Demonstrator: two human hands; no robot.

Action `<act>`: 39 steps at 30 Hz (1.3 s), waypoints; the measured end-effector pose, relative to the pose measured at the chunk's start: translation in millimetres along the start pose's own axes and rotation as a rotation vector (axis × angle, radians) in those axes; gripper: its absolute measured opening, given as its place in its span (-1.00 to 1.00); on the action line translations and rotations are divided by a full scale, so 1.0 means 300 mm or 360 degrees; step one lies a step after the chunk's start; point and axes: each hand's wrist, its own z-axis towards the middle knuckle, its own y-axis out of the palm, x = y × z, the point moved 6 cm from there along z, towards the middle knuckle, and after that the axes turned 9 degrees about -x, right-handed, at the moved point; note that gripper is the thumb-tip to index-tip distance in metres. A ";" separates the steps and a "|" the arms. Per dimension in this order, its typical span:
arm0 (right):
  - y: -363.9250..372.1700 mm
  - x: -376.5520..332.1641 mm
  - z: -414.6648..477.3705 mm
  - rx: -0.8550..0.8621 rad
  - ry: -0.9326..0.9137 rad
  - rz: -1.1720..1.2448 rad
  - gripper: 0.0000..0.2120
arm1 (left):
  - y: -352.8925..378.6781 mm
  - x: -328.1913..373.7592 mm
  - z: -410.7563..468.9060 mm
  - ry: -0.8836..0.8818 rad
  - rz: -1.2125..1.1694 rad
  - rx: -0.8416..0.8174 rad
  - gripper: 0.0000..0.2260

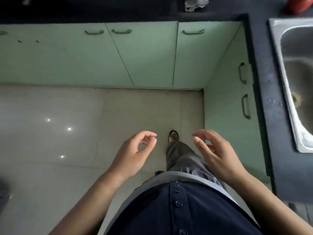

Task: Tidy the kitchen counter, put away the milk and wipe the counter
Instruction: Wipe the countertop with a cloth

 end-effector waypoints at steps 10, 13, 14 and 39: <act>-0.179 -0.304 0.681 -0.0259 -0.0284 -0.0148 -0.66 | -0.380 0.206 0.430 -0.0010 -0.0043 0.0327 -0.84; -0.190 -0.329 0.801 -0.0291 -0.0268 -0.0125 -0.69 | -0.431 0.194 0.500 -0.0072 -0.0078 0.0342 -0.82; -0.191 -0.334 0.841 -0.0301 -0.0261 -0.0129 -0.69 | -0.453 0.187 0.526 -0.0089 -0.0088 0.0343 -0.82; -0.647 -0.359 1.874 0.0393 0.0196 -0.0695 -0.57 | -0.810 0.538 1.901 0.0426 0.1149 -0.0323 -0.63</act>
